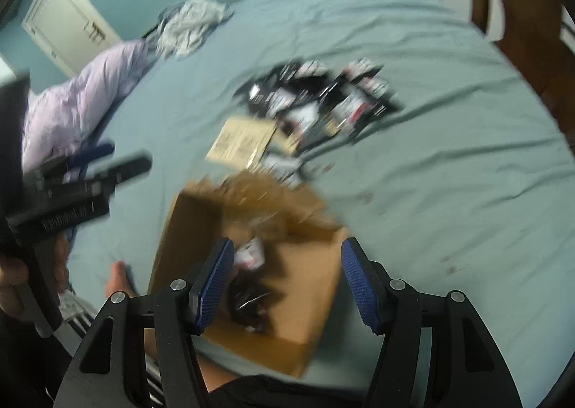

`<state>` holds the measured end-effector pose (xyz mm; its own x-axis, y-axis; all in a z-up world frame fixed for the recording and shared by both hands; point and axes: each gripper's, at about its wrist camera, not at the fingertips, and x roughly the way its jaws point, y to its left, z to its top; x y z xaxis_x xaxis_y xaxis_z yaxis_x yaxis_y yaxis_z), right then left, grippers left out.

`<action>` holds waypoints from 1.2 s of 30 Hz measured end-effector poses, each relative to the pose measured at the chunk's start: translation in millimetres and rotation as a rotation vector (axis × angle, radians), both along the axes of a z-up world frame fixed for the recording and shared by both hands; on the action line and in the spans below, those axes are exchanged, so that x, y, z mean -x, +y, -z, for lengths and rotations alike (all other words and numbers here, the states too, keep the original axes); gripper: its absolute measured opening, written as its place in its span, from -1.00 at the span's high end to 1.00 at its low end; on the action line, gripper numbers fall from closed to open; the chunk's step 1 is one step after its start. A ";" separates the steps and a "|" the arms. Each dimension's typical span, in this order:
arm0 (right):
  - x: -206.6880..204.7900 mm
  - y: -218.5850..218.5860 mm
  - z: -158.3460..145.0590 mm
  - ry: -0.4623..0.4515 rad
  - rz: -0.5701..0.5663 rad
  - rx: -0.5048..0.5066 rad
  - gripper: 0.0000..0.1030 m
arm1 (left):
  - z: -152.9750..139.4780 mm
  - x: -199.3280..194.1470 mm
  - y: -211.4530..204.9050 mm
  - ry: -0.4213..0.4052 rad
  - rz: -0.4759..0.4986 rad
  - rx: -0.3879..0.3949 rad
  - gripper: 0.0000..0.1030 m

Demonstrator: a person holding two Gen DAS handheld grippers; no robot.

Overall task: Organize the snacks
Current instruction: 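Move the right gripper back over the snack pile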

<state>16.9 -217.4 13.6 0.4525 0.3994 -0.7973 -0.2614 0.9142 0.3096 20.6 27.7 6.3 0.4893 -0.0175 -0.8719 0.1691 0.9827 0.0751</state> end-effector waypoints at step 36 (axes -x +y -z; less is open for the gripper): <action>-16.4 -14.2 2.9 -0.091 0.194 0.249 -0.38 | 9.8 -14.3 16.9 -0.012 -0.243 -0.005 -0.72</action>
<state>33.3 -231.7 10.7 0.5751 0.0970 -0.8123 -0.0915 0.9943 0.0540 34.9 44.6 -3.4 0.4886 0.1060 -0.8661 -0.0733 0.9941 0.0803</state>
